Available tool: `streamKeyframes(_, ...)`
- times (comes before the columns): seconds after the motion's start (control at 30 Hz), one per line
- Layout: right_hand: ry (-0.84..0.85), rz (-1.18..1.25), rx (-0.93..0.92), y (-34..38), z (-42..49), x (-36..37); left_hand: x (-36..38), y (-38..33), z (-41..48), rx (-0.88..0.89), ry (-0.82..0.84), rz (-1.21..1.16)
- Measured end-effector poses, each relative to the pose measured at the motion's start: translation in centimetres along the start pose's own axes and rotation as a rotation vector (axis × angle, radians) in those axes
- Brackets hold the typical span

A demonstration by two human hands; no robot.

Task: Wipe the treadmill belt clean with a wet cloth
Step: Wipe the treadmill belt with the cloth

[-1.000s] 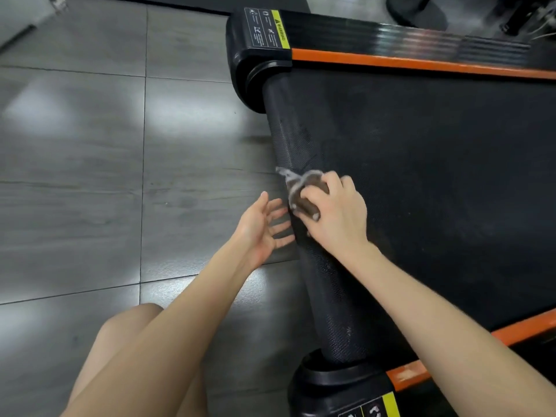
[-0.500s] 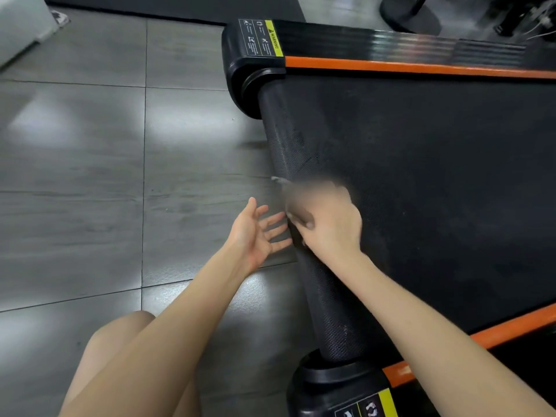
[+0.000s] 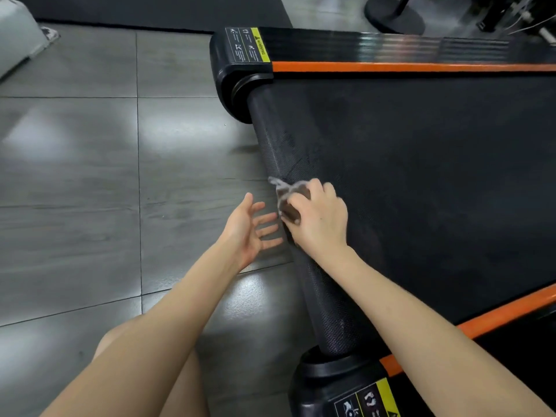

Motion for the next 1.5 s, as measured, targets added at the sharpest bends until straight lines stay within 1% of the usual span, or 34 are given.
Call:
streamKeyframes(0.07,-0.020,0.103,-0.003,-0.4,-4.5,-1.6,0.0,-0.6,-0.3,0.061,-0.053,0.084)
streamKeyframes(0.17,0.080,0.221,-0.080,-2.0,-10.6,-4.4,0.3,-1.9,-0.6,0.177,-0.147,0.220)
streamKeyframes(0.23,0.158,0.223,-0.137,-3.7,-11.0,-5.0,1.0,-2.5,-0.6,0.244,-0.189,0.312)
streamKeyframes(0.27,0.170,0.222,-0.124,-4.5,-10.1,-4.8,1.4,-2.8,-0.6,0.272,-0.203,0.358)
streamKeyframes(0.3,0.161,0.216,-0.061,-5.5,-8.7,-4.4,1.8,-2.9,-0.4,0.301,-0.209,0.398)
streamKeyframes(0.4,0.106,0.207,0.225,-7.8,-5.6,-2.8,2.7,-2.9,0.0,0.399,-0.231,0.514)
streamKeyframes(0.43,0.080,0.197,0.232,-7.6,-5.8,-2.7,2.8,-2.8,0.1,0.434,-0.241,0.553)
streamKeyframes(0.5,0.044,0.193,0.099,-5.8,-8.1,-3.4,2.9,-2.6,0.2,0.494,-0.253,0.626)
streamKeyframes(0.57,0.091,0.254,-0.029,-3.7,-11.3,-4.9,3.2,-2.5,0.3,0.548,-0.275,0.706)
streamKeyframes(0.63,0.168,0.291,-0.063,-3.2,-13.4,-6.1,3.5,-2.6,0.5,0.582,-0.297,0.755)
streamKeyframes(0.7,0.215,0.264,-0.080,-3.6,-14.0,-6.9,3.8,-2.8,0.8,0.597,-0.313,0.788)
streamKeyframes(0.77,0.219,0.243,-0.125,-3.8,-13.7,-6.8,4.0,-3.0,1.2,0.599,-0.329,0.828)
streamKeyframes(0.87,0.278,0.274,-0.210,-3.6,-12.4,-5.6,4.6,-2.7,1.6,0.559,-0.330,0.862)
streamKeyframes(0.97,0.350,0.324,-0.231,-3.8,-12.9,-4.9,5.2,-2.1,1.9,0.529,-0.319,0.876)
streamKeyframes(1.1,0.355,0.400,-0.279,-3.6,-15.0,-5.5,5.1,-2.0,2.3,0.490,-0.320,0.888)
streamKeyframes(1.2,0.387,0.367,-0.292,-3.3,-13.6,-5.3,5.3,-2.2,2.3,0.474,-0.323,0.876)
streamKeyframes(1.27,0.369,0.326,-0.273,-3.0,-12.8,-5.1,5.5,-2.2,2.4,0.474,-0.326,0.869)
streamKeyframes(1.37,0.272,0.322,-0.211,-2.5,-13.3,-5.2,5.6,-2.2,2.5,0.483,-0.332,0.841)
streamKeyframes(1.5,0.174,0.270,-0.043,-2.7,-9.9,-4.3,5.8,-1.9,2.7,0.481,-0.335,0.809)
Point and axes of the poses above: each hand's wrist, its own z-axis towards the middle knuckle, its own x-axis out of the palm, y = z × x, the point moved 3 cm from there along z, towards the middle knuckle, and after that the axes turned 11 degrees about -x, right-handed, at the moved point
